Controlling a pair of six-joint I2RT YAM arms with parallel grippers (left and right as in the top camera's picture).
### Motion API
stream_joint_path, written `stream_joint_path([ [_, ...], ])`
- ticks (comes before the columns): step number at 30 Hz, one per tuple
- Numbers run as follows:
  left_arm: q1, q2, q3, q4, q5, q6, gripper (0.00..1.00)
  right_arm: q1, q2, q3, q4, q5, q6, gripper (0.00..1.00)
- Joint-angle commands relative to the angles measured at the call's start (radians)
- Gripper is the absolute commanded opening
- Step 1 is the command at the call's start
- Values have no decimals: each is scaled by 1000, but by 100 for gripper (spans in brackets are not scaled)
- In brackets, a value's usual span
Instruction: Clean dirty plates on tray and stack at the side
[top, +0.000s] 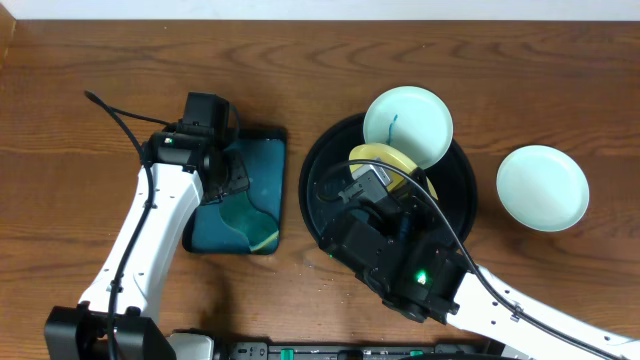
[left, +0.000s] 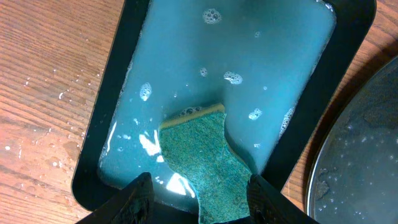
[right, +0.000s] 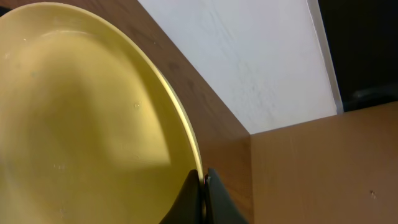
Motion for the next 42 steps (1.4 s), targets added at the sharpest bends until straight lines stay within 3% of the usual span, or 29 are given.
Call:
stream_joint_path([
  [1,4,5,-2,-3,-1,13,50,-4,-13,26,3,35,56,1],
  [5,4,5,-2,-3,-1,13,50,-119,-13,26,-6,-139,211,1],
  [11,4,5,-2,-11,-1,13,50,-546,-14,27,-7,-783,289,1],
  [16,4,5,-2,-14,-1,13,50,-996,-15,27,-10,-1265,288,1],
  [19,4,5,-2,-14,-1,13,50,-1241,-3,27,-2,-1357,289,1],
  [25,4,5,-2,-14,-1,13,50,-1591,97,26,33,-1340,310,1],
  [29,4,5,-2,-14,-1,13,50,-1709,205,26,58,-1309,349,1],
  [33,4,5,-2,-14,-1,13,50,-1736,307,26,73,-1311,348,1],
  [34,4,5,-2,-14,-1,13,50,-1734,321,26,80,-1316,347,5],
  [35,4,5,-2,-14,-1,13,50,-1730,328,26,90,-1328,344,30],
  [36,4,5,-2,-14,-1,13,50,-1725,328,26,105,-1348,344,49],
  [37,4,5,-2,-14,-1,13,50,-1720,322,30,121,-1380,344,59],
  [39,4,5,-2,-14,-1,13,50,-1706,300,48,150,-1478,320,63],
  [42,4,5,-2,-14,-1,13,50,-1650,244,91,171,-1587,279,55],
])
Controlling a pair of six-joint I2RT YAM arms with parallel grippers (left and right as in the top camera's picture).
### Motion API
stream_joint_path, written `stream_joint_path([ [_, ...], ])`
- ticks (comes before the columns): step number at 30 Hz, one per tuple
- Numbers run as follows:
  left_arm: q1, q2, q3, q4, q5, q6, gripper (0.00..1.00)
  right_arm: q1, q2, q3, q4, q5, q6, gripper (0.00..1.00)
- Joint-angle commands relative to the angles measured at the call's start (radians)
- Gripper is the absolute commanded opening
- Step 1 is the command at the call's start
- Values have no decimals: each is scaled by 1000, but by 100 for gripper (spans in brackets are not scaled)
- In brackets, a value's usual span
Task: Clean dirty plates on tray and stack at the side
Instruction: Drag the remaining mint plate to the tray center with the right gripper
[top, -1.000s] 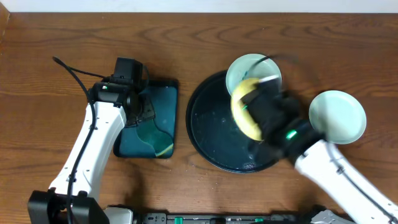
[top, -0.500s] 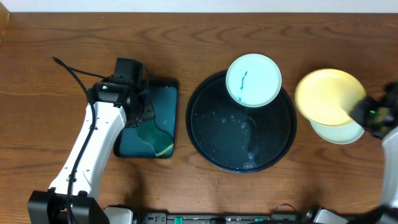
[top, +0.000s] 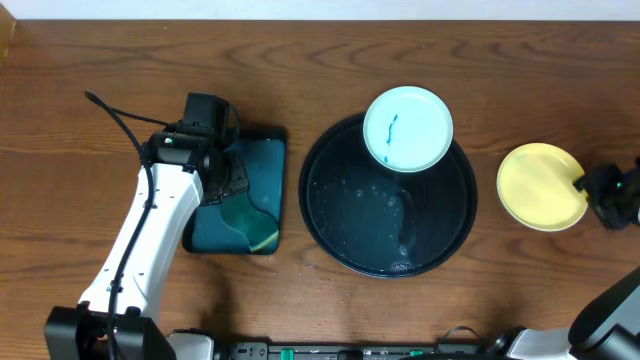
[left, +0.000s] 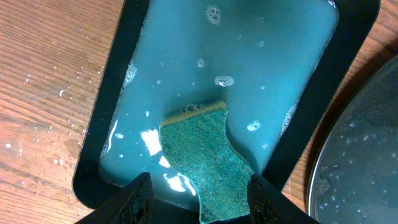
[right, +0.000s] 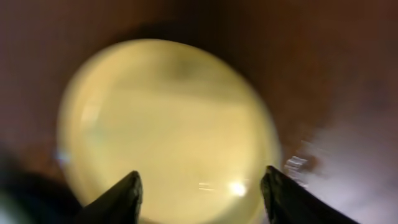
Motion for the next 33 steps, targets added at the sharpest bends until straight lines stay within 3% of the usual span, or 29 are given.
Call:
stream_joint_path([
  [1,4,5,-2,-6,-1,13,50,86,-92,76,10,-181,-60,52],
  [7,4,5,-2,-6,-1,13,50,369,-157,98,7,-108,-194,54],
  [13,4,5,-2,-6,-1,13,50,640,-10,89,112,180,-198,52],
  [23,4,5,-2,-6,-1,13,50,739,320,90,413,221,-209,43],
  [26,4,5,-2,-6,-1,13,50,739,349,90,417,221,-201,30],
  [28,4,5,-2,-6,-1,13,50,739,345,90,399,221,-201,29],
  [30,4,5,-2,-6,-1,13,50,739,331,90,381,221,-202,5],
  [33,4,5,-2,-6,-1,13,50,739,303,90,340,216,-201,1],
])
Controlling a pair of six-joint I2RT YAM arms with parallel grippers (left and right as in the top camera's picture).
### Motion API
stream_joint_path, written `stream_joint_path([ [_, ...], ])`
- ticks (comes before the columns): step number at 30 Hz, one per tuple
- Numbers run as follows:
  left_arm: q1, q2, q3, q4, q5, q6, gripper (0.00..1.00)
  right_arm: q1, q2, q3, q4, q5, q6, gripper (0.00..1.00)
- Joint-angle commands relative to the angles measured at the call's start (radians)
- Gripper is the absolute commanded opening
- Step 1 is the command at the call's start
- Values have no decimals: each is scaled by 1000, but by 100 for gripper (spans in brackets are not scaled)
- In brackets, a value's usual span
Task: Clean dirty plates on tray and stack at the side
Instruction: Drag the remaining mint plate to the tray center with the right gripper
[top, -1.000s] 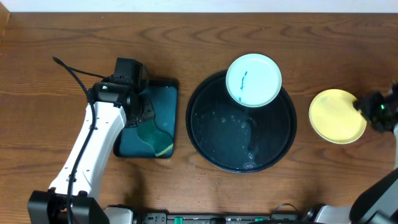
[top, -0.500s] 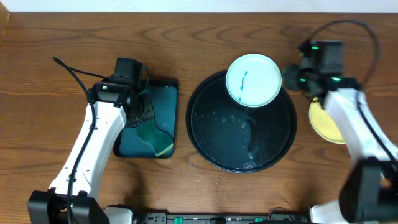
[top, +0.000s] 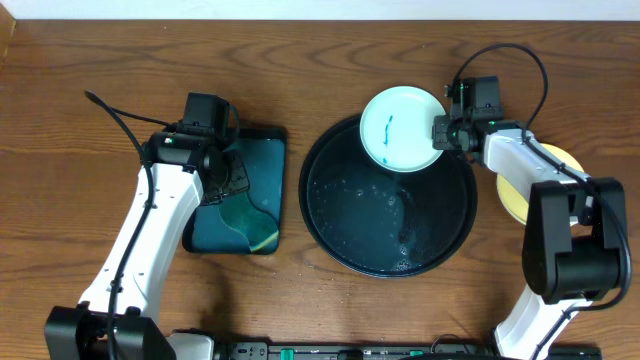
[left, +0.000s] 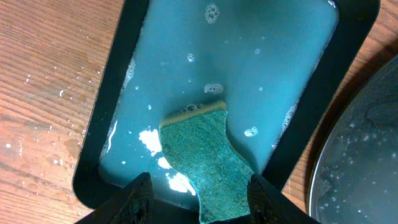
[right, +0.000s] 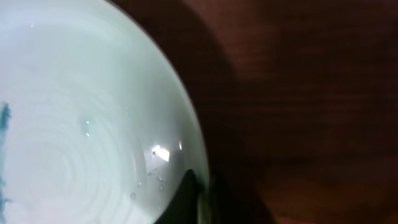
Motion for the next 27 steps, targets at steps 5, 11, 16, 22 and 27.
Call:
stream_joint_path([
  [5,4,5,-2,-10,-2,13,50,5,-125,-8,-179,6,-10,1],
  [11,4,5,-2,-53,-1,13,50,5,-277,-8,-507,-18,71,1],
  [16,3,5,-12,-103,0,11,50,10,-276,-51,-683,-21,161,1],
  [22,3,5,-162,2,18,-178,50,32,-276,-206,-550,-143,235,1],
  [27,3,18,-330,217,101,-282,50,55,-276,-245,-466,-157,234,1],
])
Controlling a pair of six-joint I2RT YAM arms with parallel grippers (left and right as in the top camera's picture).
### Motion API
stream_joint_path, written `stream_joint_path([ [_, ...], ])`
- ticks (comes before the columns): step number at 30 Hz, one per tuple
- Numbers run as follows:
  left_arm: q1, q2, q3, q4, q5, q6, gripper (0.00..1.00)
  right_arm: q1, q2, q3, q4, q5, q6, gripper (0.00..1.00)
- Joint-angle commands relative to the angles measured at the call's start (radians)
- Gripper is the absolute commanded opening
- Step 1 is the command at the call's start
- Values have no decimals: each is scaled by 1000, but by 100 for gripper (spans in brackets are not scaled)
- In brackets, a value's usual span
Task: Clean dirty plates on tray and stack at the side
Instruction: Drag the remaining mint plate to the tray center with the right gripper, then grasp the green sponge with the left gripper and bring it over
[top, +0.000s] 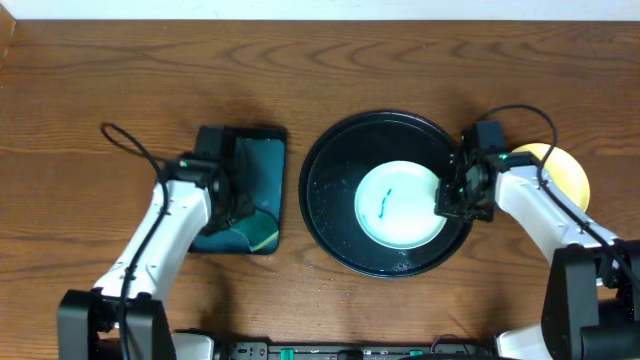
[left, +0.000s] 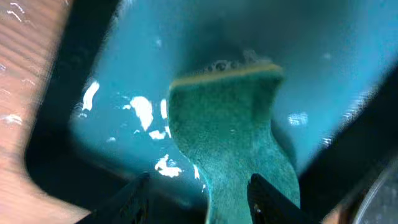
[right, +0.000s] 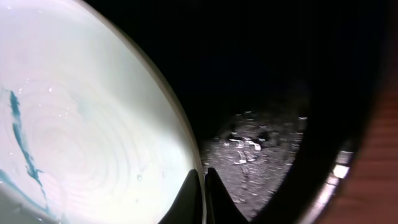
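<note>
A pale mint plate with a blue smear sits in the middle of the round black tray. My right gripper is shut on its right rim. A yellow plate rests on the table to the right, partly behind my right arm. My left gripper hangs open low over the rectangular black tray of blue soapy water. The green sponge lies there, its near end reaching between the fingers.
Water droplets wet the round tray's floor. Splashes dot the wood left of the water tray. A black cable loops behind my left arm. The table's far edge meets a white wall.
My right gripper, still shut on the smeared plate, has brought it from the round tray's far rim to the tray's middle. My left gripper has dropped closer to the sponge.
First my right gripper held the yellow plate over the round tray, with a clean mint plate on the table at right. Then the yellow plate lay on that one, gripper open. Then it was shut on the smeared plate's rim; now that plate sits mid-tray.
</note>
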Motion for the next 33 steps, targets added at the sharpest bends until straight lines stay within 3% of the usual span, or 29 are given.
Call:
stream_joint_path([
  [1,3,19,-96,100,97,-103,50,25,3,-6,17,-23,31,2],
  [5,3,47,-156,219,117,-146,45,29,3,-6,17,14,27,7],
  [11,3,115,-158,249,110,-150,8,30,-5,-6,11,13,-10,28],
  [15,3,137,-155,233,81,-72,7,29,-40,-6,1,13,-46,33],
  [20,3,134,-52,128,71,134,7,29,-124,-6,3,14,-79,36],
  [23,3,134,13,58,50,204,31,29,-169,-6,14,14,-79,40],
  [24,3,134,23,48,50,211,43,29,-179,-6,18,14,-79,41],
  [25,3,134,24,45,50,209,48,29,-183,-6,18,14,-79,42],
  [28,3,139,9,39,50,161,50,29,-183,-6,13,14,-79,45],
  [33,3,145,-58,73,51,-32,49,29,-182,-6,13,15,-79,49],
])
